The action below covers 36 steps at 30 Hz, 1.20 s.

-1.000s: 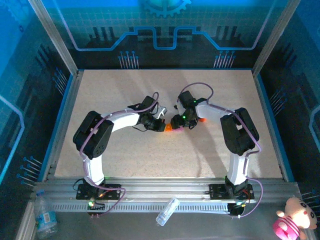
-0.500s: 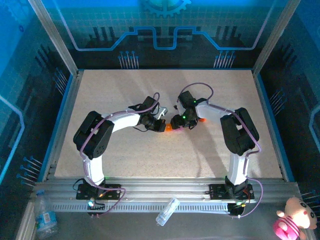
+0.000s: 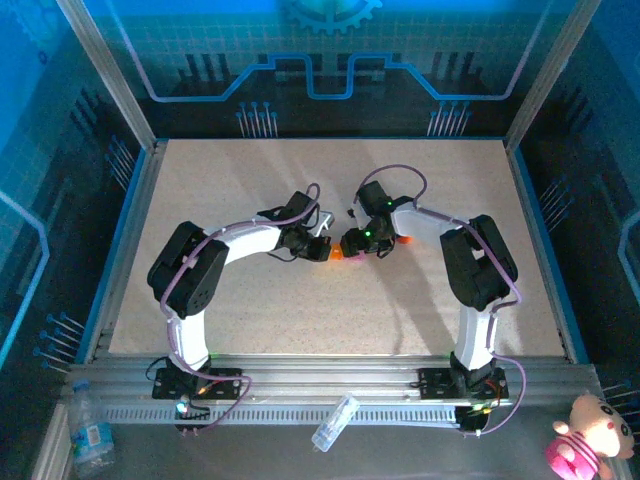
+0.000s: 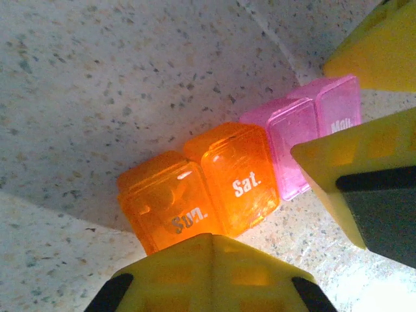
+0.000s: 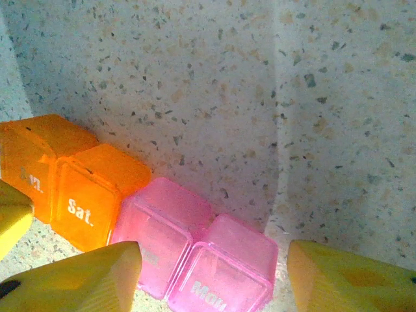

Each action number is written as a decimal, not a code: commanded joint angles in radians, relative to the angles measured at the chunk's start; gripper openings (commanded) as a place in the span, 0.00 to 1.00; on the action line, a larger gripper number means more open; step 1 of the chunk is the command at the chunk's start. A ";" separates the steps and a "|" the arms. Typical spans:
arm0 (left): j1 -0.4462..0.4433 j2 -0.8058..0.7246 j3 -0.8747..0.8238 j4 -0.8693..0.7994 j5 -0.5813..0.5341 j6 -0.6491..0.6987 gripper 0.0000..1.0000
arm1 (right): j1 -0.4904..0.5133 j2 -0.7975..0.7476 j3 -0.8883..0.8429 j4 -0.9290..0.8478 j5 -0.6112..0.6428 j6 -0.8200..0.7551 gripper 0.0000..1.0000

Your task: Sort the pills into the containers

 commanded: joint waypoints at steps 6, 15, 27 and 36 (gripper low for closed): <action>0.014 0.003 0.063 -0.040 -0.046 0.001 0.07 | -0.010 0.058 -0.009 -0.043 0.023 0.013 0.62; 0.020 -0.034 0.068 -0.023 -0.070 -0.002 0.09 | -0.019 0.053 0.043 -0.067 0.001 0.004 0.63; 0.054 -0.251 0.022 0.120 -0.210 -0.008 0.17 | -0.060 -0.066 0.238 -0.121 -0.098 0.023 0.68; 0.125 -0.515 -0.087 0.259 -0.322 0.046 0.62 | -0.182 -0.366 0.135 0.018 -0.135 0.037 0.77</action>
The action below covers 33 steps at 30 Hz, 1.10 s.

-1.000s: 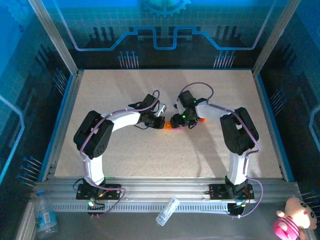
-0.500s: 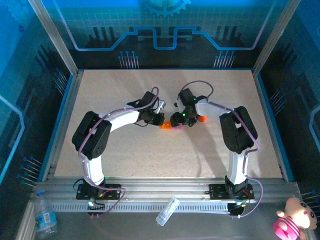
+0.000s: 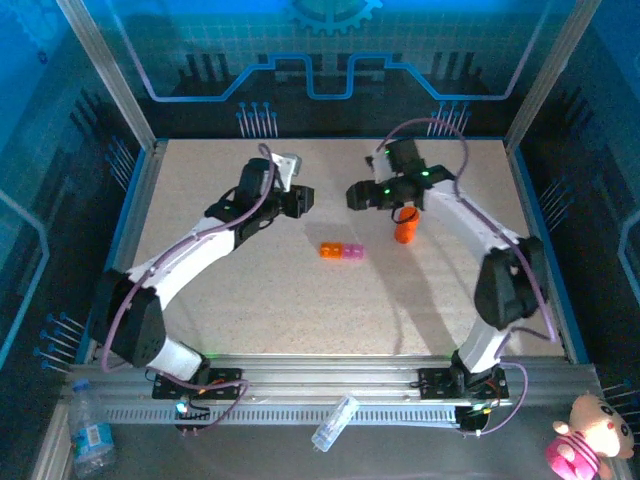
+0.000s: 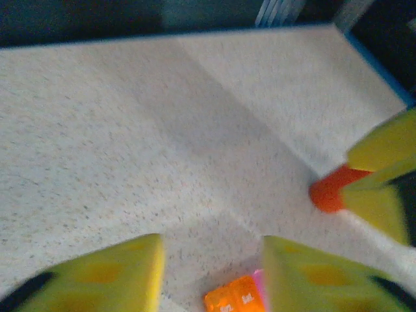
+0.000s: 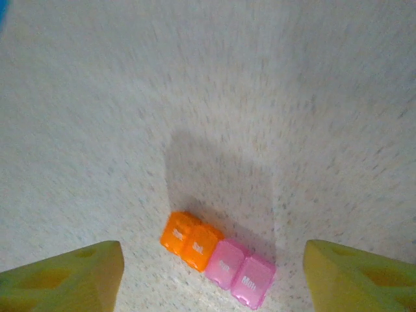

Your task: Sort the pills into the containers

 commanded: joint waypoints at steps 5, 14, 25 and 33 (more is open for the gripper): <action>0.066 -0.177 -0.094 0.085 -0.160 0.101 0.99 | -0.168 -0.310 -0.209 0.203 -0.030 -0.021 0.93; 0.196 -0.378 -0.378 0.397 -0.288 0.173 0.99 | -0.284 -0.492 -0.413 0.325 0.259 -0.042 1.00; 0.351 -0.397 -0.728 0.650 -0.300 0.154 0.99 | -0.337 -0.494 -0.667 0.550 0.419 -0.112 1.00; 0.355 -0.236 -0.862 0.902 -0.334 0.211 0.99 | -0.338 -0.448 -0.872 0.814 0.478 -0.173 1.00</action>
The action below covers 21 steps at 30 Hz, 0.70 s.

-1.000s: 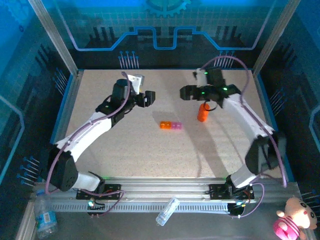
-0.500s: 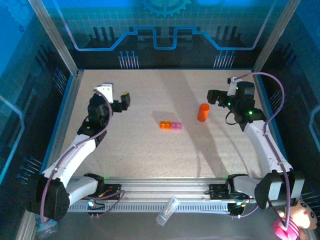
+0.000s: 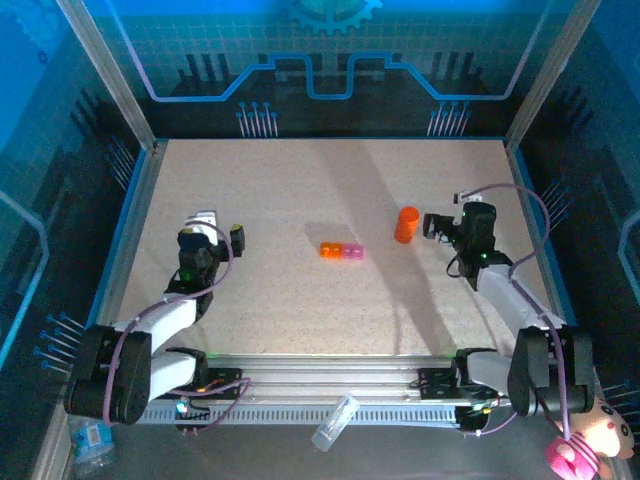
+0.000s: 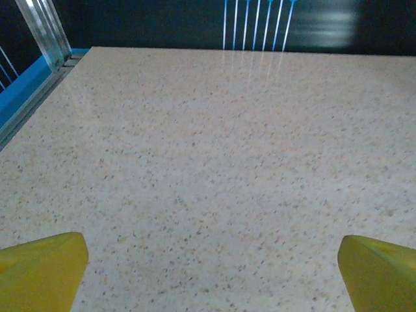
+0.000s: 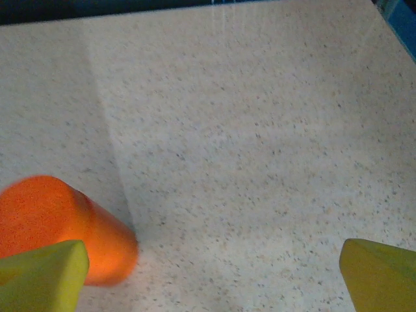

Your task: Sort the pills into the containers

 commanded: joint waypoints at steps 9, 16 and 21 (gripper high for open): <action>0.021 0.236 -0.008 0.353 0.048 0.005 0.99 | 0.005 0.130 -0.186 0.498 0.061 -0.066 1.00; 0.027 0.358 0.022 0.404 0.179 0.044 0.99 | 0.022 0.243 -0.260 0.783 -0.021 -0.101 1.00; 0.049 0.360 0.058 0.341 0.240 0.042 0.99 | 0.052 0.309 -0.301 0.921 -0.026 -0.136 1.00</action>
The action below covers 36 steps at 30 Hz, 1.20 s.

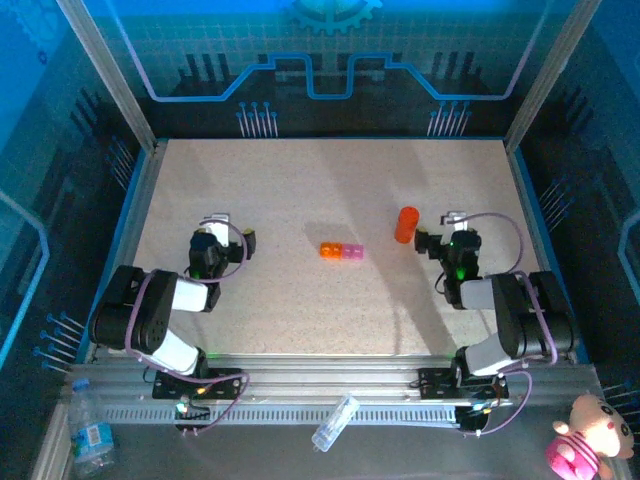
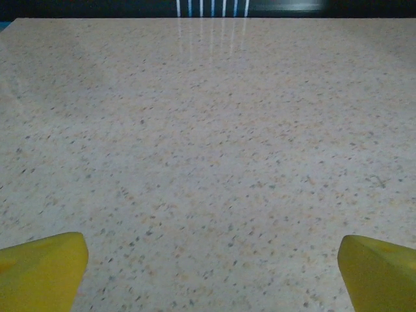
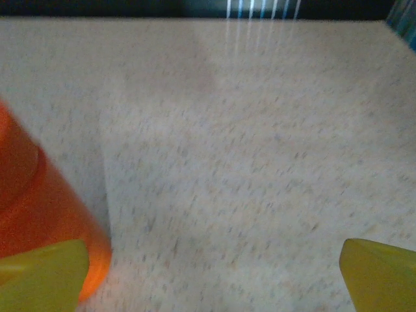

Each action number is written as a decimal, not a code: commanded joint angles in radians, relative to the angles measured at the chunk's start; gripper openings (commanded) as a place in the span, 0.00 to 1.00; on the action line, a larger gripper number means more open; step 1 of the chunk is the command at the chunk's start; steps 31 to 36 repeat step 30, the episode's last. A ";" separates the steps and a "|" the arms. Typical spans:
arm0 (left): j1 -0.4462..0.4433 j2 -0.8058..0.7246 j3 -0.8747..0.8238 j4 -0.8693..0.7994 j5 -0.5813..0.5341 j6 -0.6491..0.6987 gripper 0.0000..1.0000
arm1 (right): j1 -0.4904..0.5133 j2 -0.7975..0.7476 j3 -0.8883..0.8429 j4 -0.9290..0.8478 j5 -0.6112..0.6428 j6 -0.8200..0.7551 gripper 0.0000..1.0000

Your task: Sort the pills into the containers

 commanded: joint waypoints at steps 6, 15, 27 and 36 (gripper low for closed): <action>0.057 0.005 0.067 -0.035 0.116 -0.013 0.99 | 0.019 0.013 0.079 0.008 -0.044 -0.056 1.00; 0.071 0.007 0.075 -0.052 0.114 -0.032 0.99 | 0.042 0.017 0.058 0.057 0.057 -0.046 1.00; 0.070 0.006 0.076 -0.052 0.115 -0.033 0.99 | 0.020 0.018 0.092 -0.009 -0.073 -0.069 1.00; 0.070 0.006 0.070 -0.046 0.112 -0.032 0.99 | 0.023 0.017 0.088 -0.002 -0.076 -0.073 1.00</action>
